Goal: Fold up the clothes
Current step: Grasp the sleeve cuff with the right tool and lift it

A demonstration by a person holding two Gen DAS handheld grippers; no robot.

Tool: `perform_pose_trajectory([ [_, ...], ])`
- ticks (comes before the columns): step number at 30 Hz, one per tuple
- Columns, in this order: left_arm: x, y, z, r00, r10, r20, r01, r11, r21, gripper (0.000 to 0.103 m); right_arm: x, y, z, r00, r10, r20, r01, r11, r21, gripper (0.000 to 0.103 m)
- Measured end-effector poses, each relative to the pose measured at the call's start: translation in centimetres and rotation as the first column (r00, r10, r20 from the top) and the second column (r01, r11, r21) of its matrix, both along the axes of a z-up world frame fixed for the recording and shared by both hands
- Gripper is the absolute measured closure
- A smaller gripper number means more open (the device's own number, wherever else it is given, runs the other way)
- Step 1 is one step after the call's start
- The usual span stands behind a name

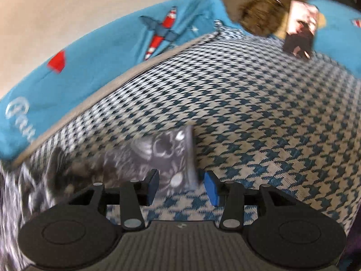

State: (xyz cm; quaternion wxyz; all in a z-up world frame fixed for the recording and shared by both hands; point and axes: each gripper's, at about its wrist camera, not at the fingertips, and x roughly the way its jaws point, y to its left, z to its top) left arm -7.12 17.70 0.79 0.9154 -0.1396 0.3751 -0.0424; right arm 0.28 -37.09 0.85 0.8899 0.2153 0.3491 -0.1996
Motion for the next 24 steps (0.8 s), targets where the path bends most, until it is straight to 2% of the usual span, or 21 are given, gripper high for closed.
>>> perform_pose_trajectory([
  [4, 0.3, -0.3, -0.3, 1.000, -0.006, -0.015, 0.005, 0.999, -0.043, 0.000, 0.7, -0.7, -0.6, 1.000, -0.025, -0.016, 0.025, 1.000, 0.010, 0.058],
  [7, 0.3, -1.0, -0.5, 1.000, -0.022, -0.004, 0.022, 0.999, -0.036, 0.000, 1.0, -0.1, -0.7, 1.000, -0.016, -0.018, 0.015, 1.000, -0.025, 0.053],
  [10, 0.4, -1.4, -0.6, 0.999, -0.035, -0.009, 0.035, 0.999, -0.040, 0.000, 1.4, 0.9, -0.8, 1.000, 0.008, -0.019, -0.009, 0.998, -0.061, 0.053],
  [12, 0.6, -1.6, -0.7, 0.999, -0.043, -0.016, 0.042, 0.998, -0.047, 0.000, 1.8, 1.7, -1.0, 0.999, 0.038, -0.031, -0.041, 0.993, -0.110, 0.061],
  [14, 0.8, -2.0, -0.8, 0.999, -0.043, -0.020, 0.042, 0.998, -0.045, 0.000, 2.1, 2.8, -1.1, 0.996, 0.065, -0.057, -0.075, 0.981, -0.178, 0.077],
  [16, 0.9, -2.2, -0.9, 0.999, -0.044, -0.022, 0.044, 0.998, -0.035, 0.000, 2.2, 3.3, -0.9, 0.995, 0.084, -0.053, -0.093, 0.976, -0.197, 0.088],
  [19, 0.9, -2.4, -1.0, 0.999, -0.045, -0.023, 0.044, 0.999, -0.019, 0.000, 1.8, 4.2, 0.0, 0.998, 0.065, -0.024, -0.069, 0.961, -0.268, 0.091],
  [22, 0.7, -2.6, -1.1, 0.999, -0.050, -0.020, 0.050, 0.999, 0.001, 0.000, 0.8, 4.5, 1.4, 0.999, -0.047, 0.008, 0.046, 0.908, -0.417, 0.092],
  [24, 0.7, -2.8, -1.2, 0.998, -0.055, -0.019, 0.055, 0.998, 0.015, 0.000, 0.2, 3.5, 2.1, 0.992, -0.119, 0.040, 0.124, 0.886, -0.448, 0.092],
])
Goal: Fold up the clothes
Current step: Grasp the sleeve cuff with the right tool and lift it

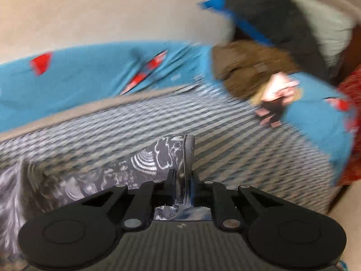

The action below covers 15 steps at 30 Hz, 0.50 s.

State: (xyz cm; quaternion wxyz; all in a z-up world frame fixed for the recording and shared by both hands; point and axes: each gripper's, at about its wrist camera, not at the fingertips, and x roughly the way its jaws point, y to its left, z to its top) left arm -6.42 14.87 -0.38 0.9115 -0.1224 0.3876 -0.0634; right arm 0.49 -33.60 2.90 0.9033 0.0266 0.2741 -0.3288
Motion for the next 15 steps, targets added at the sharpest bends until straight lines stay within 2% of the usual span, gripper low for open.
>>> perform_pose_trajectory([
  [3, 0.0, -0.3, -0.1, 1.000, -0.007, -0.001, 0.007, 1.000, 0.019, 0.000, -0.5, -1.4, 0.3, 0.999, -0.037, 0.016, 0.037, 0.999, 0.034, 0.091],
  [7, 0.0, -0.7, -0.3, 1.000, -0.016, 0.001, 0.016, 0.999, 0.036, 0.000, -1.1, -1.9, 0.8, 0.998, -0.047, 0.040, 0.046, 0.999, 0.025, 0.090],
  [10, -0.1, -0.9, -0.4, 1.000, -0.023, 0.005, 0.023, 0.998, 0.059, 0.000, -2.3, -2.8, 1.7, 0.995, -0.050, 0.090, 0.039, 0.992, 0.117, 0.071],
  [12, -0.2, -0.9, -0.4, 1.000, -0.025, 0.010, 0.024, 0.997, 0.072, 0.000, -3.3, -3.9, 2.3, 0.990, -0.069, 0.125, 0.045, 0.981, 0.187, 0.071],
  [15, -0.4, -0.8, -0.3, 1.000, -0.027, 0.015, 0.025, 0.997, 0.072, 0.000, -4.5, -5.2, 2.3, 0.989, -0.073, 0.128, 0.032, 0.954, 0.298, 0.070],
])
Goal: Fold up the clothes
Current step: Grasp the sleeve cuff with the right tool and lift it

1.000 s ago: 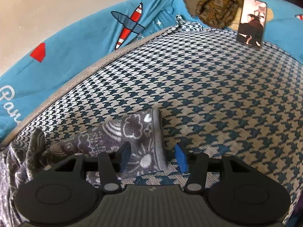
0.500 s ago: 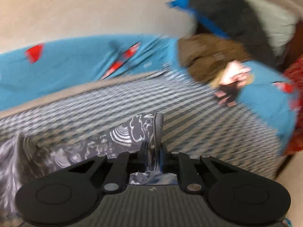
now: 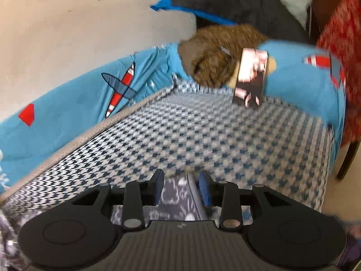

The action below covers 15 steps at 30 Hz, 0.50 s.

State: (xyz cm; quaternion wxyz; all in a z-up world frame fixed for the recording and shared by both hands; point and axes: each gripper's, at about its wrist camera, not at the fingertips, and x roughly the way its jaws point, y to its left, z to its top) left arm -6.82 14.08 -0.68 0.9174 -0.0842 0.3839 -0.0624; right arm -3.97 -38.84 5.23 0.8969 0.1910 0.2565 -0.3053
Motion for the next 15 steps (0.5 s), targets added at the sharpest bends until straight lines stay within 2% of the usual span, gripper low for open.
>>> perform_pose_trajectory([
  [5, -0.2, 0.2, 0.1, 1.000, 0.008, 0.004, -0.008, 1.000, -0.003, 0.000, -1.6, -1.1, -0.9, 0.998, 0.056, 0.014, -0.058, 0.979, 0.198, 0.069],
  [9, -0.3, 0.1, 0.2, 1.000, 0.011, 0.006, -0.011, 1.000, -0.005, 0.000, -1.9, -2.2, -2.0, 0.999, 0.047, 0.021, -0.052, 0.935, 0.350, 0.069],
  [15, -0.2, 0.0, 0.0, 1.000, 0.008, -0.001, -0.008, 1.000, -0.006, 0.000, -2.0, -3.3, -4.6, 1.000, -0.012, 0.005, 0.008, 0.856, 0.517, 0.069],
])
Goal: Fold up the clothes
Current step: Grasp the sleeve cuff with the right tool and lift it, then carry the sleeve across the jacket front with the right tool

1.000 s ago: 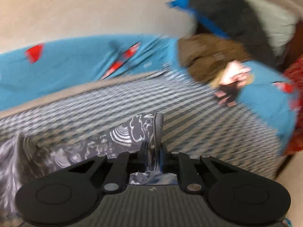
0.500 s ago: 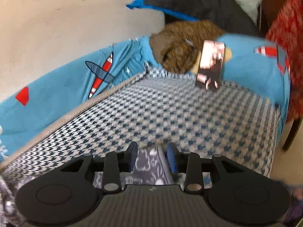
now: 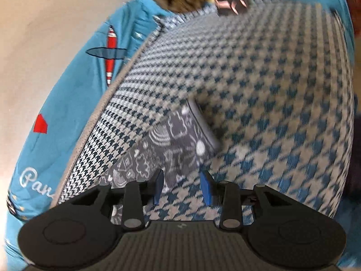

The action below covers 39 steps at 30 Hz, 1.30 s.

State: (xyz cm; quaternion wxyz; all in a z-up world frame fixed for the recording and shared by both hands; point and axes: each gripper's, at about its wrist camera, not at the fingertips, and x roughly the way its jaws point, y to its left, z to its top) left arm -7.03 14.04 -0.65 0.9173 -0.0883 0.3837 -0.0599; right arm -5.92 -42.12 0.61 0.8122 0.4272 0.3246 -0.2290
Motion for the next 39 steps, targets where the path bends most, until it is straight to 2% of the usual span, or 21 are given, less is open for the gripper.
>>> perform_pose_trajectory([
  [3, 0.1, -0.2, -0.1, 1.000, -0.004, -0.003, 0.003, 1.000, -0.013, 0.000, 0.4, 0.0, -1.1, 0.999, -0.052, -0.008, 0.052, 0.998, 0.031, 0.067],
  [5, 0.1, -0.3, -0.1, 1.000, -0.006, -0.003, 0.006, 1.000, -0.012, 0.000, 1.4, 0.5, -1.0, 0.998, -0.058, 0.008, 0.058, 0.998, -0.028, 0.066],
  [10, 0.1, -0.5, -0.1, 1.000, -0.010, 0.000, 0.010, 1.000, -0.004, 0.000, 4.0, 3.3, -1.1, 0.999, -0.049, -0.016, 0.045, 0.976, -0.214, 0.062],
  [12, 0.0, -0.3, -0.1, 1.000, -0.006, 0.001, 0.006, 1.000, -0.006, 0.000, 5.2, 4.4, -1.2, 0.999, -0.017, -0.029, 0.008, 0.961, -0.275, 0.070],
  [14, -0.1, -0.1, 0.0, 1.000, -0.002, 0.001, 0.002, 1.000, -0.009, 0.000, 6.1, 5.2, -1.4, 0.998, -0.005, -0.062, -0.016, 0.941, -0.339, 0.090],
  [15, -0.2, 0.0, 0.0, 1.000, 0.000, 0.002, 0.000, 1.000, -0.011, 0.000, 6.5, 5.5, -1.4, 0.997, -0.006, -0.080, -0.024, 0.929, -0.369, 0.092],
  [17, -0.3, 0.3, 0.1, 1.000, 0.005, 0.002, -0.005, 1.000, -0.015, 0.000, 6.5, 5.7, -1.1, 0.998, -0.020, -0.067, -0.006, 0.933, -0.360, 0.093],
  [20, -0.3, 0.6, 0.1, 1.000, 0.011, 0.000, -0.011, 1.000, -0.024, 0.000, 6.3, 6.2, 0.1, 1.000, 0.001, 0.006, 0.001, 0.941, -0.338, 0.094],
  [24, -0.4, 0.8, 0.1, 1.000, 0.017, -0.003, -0.018, 0.999, -0.038, 0.000, 6.9, 8.2, 1.6, 0.988, 0.098, 0.121, -0.056, 0.947, -0.315, 0.094],
  [30, -0.5, 1.0, 0.2, 1.000, 0.029, 0.001, -0.029, 0.999, -0.043, 0.000, 8.3, 12.9, 3.0, 0.926, 0.286, 0.247, -0.213, 0.935, -0.282, 0.094],
  [36, -0.6, 1.5, 0.1, 0.999, 0.050, 0.001, -0.050, 0.997, -0.057, 0.000, 9.0, 19.0, 3.9, 0.831, 0.457, 0.316, -0.359, 0.876, -0.321, 0.094],
  [39, -0.6, 2.0, 0.2, 0.997, 0.072, 0.004, -0.071, 0.995, -0.071, 0.000, 9.3, 21.8, 4.0, 0.770, 0.541, 0.338, -0.440, 0.834, -0.333, 0.094],
])
